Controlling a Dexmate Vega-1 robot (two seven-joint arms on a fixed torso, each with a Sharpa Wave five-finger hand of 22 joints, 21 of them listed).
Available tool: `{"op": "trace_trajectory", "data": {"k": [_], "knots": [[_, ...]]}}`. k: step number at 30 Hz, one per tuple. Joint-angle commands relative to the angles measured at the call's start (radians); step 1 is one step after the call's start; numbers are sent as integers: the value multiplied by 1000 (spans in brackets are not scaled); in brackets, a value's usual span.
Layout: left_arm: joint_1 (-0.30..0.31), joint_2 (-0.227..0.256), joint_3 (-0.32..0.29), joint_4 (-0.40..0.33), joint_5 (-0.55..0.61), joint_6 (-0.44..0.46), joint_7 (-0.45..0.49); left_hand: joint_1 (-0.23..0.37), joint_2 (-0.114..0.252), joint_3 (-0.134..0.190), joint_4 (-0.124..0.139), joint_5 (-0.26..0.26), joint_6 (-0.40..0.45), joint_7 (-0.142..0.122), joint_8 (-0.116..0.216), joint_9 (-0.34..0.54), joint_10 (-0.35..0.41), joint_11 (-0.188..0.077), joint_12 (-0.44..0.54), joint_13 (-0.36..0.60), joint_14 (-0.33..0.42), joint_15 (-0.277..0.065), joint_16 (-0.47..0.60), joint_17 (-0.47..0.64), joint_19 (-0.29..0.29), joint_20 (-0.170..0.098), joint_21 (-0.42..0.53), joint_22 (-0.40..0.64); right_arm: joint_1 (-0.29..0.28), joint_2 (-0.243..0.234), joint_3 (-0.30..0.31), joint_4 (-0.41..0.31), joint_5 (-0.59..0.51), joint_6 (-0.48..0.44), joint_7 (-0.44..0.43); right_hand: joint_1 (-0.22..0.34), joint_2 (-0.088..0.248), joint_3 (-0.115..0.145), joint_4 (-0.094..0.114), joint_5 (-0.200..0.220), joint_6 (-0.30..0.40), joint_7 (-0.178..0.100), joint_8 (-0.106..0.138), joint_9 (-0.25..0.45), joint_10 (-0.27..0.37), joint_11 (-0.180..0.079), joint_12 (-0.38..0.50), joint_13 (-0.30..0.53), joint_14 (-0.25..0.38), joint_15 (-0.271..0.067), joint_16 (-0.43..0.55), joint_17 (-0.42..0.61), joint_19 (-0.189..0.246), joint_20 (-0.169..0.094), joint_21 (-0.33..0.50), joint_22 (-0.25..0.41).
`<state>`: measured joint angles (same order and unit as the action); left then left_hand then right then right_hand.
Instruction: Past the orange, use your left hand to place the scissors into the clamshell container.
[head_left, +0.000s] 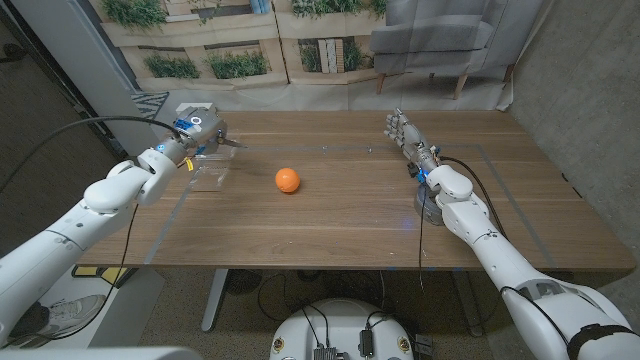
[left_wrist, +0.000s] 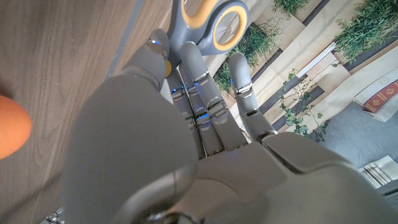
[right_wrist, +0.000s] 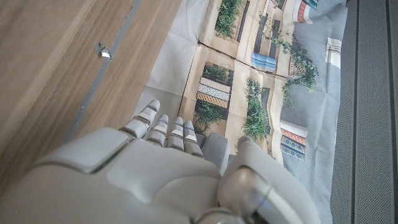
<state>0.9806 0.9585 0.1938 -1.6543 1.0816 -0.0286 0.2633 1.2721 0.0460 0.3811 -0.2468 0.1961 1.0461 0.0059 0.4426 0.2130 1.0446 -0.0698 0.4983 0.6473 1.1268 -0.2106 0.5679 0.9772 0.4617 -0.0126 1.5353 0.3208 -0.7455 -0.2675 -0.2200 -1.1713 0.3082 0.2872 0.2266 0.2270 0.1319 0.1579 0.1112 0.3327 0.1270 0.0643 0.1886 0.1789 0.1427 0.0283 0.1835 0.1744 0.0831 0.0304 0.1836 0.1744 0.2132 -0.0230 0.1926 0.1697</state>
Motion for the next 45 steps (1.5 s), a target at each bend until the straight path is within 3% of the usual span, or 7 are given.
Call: {"op": "trace_trajectory", "data": {"k": [1,17,45], "knots": [[-32,-2,36,49,-14,12,-52,-5,0,87,80,1,56,45,-2,0,49,-38,-4,6,6,-15,-5,8,-5,3,10,-1,17,9,-2,27,-5,2,5,-8,0,9,0,-2,5,3,2,4,6,3,2,5,7,3,2,2,7,-1,3,3],[-77,0,87,106,-33,18,-128,-7,-3,92,79,1,58,46,-7,1,55,-38,-15,8,7,-16,-10,18,-7,2,15,-13,25,16,-1,43,-8,3,6,-8,1,10,0,-2,4,3,2,4,6,2,2,5,8,3,2,2,7,-1,3,3],[-92,4,133,118,-72,14,-281,-10,-5,93,80,-1,61,46,-18,1,55,-39,-37,15,8,-16,-23,27,-16,2,19,-34,16,14,-2,28,-13,1,2,-8,0,12,-1,-2,4,3,2,4,7,2,2,5,7,3,2,2,7,-1,3,3]]}}
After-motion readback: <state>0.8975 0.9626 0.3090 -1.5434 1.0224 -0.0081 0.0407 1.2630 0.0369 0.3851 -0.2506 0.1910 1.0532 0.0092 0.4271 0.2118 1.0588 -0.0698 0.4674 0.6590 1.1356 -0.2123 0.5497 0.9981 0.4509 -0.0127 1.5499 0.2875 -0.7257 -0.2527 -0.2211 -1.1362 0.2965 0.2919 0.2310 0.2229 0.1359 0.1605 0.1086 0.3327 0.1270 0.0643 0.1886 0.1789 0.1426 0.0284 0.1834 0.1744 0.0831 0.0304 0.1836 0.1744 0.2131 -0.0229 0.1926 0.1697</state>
